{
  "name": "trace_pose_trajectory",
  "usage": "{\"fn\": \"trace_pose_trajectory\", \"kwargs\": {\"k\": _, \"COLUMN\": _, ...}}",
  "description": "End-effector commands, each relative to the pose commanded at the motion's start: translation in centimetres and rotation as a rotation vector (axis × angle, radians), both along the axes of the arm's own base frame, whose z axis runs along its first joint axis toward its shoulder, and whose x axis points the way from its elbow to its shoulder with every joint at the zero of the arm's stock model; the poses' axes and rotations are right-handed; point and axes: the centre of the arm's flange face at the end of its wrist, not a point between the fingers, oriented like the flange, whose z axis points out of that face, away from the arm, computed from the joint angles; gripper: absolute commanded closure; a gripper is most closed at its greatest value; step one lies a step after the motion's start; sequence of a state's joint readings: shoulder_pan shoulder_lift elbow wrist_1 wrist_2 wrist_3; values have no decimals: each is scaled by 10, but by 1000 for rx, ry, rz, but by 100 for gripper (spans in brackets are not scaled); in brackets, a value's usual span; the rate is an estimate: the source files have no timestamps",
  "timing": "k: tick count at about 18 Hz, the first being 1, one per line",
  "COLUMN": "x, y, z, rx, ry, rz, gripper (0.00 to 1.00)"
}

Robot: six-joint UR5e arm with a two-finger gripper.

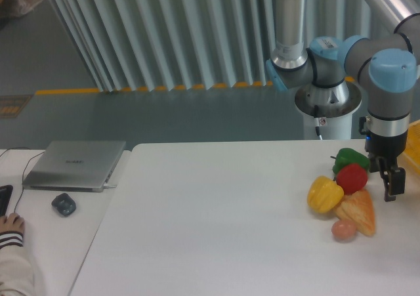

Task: Place the yellow pepper in a basket
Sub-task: 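Lower the open gripper toward the yellow pepper among the vegetables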

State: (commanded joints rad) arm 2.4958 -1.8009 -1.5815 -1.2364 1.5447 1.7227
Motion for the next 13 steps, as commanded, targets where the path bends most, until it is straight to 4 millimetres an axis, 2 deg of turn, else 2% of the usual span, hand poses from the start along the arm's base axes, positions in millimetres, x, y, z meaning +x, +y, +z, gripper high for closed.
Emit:
{"fn": "trace_pose_trajectory", "kwargs": {"k": 2, "x": 2, "y": 1, "z": 5, "rx": 4, "ry": 4, "rz": 5, "gripper": 0}}
{"fn": "trace_pose_trajectory", "kwargs": {"k": 6, "x": 4, "y": 1, "z": 3, "rx": 10, "ry": -6, "rz": 7, "gripper": 0}}
{"fn": "trace_pose_trajectory", "kwargs": {"k": 8, "x": 4, "y": -5, "z": -9, "rx": 27, "ry": -38, "rz": 8, "gripper": 0}}
{"fn": "trace_pose_trajectory", "kwargs": {"k": 10, "x": -3, "y": -18, "z": -6, "rx": 33, "ry": -38, "rz": 35, "gripper": 0}}
{"fn": "trace_pose_trajectory", "kwargs": {"k": 13, "x": -2, "y": -20, "z": -7, "rx": 25, "ry": -32, "rz": 44, "gripper": 0}}
